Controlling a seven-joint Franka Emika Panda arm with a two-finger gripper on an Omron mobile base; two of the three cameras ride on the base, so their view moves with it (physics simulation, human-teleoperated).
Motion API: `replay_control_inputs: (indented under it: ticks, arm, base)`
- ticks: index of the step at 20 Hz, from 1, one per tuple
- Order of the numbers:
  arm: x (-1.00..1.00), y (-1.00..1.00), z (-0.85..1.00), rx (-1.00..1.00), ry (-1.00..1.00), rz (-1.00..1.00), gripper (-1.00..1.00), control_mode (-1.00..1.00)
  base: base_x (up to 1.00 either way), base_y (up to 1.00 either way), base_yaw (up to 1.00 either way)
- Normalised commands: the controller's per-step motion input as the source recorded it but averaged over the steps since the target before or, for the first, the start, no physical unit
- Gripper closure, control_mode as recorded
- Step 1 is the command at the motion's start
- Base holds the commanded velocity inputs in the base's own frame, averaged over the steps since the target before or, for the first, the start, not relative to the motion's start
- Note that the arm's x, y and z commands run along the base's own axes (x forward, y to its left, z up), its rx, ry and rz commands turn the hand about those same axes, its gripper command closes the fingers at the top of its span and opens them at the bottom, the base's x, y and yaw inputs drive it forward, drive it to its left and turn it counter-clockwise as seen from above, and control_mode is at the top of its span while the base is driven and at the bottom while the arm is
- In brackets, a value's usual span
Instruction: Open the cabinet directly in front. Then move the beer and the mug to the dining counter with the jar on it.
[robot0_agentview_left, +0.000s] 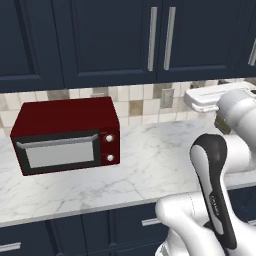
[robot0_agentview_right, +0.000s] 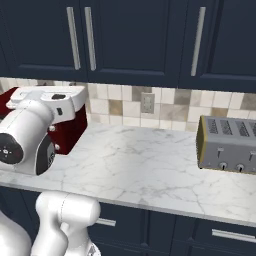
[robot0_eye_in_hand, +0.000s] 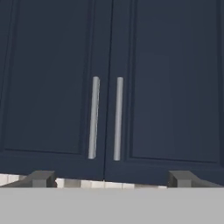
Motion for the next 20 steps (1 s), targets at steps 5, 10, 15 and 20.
replay_control_inputs:
  ticks: [5,10,15,20]
  arm:
    - [0.45,0.00,0.07,0.00,0.00,0.00,-1.00,-1.00]
    - [0.61,0.00,0.07,0.00,0.00,0.00,-1.00,-1.00]
    - [0.67,0.00,0.01,0.00,0.00,0.00,-1.00,-1.00]
    - [0.68,0.00,0.00,0.00,0.01,0.00,-1.00,-1.00]
  base:
    - [0.00,0.00,0.00]
    - [0.00,0.00,0.00]
    - [0.00,0.00,0.00]
    - [0.00,0.00,0.00]
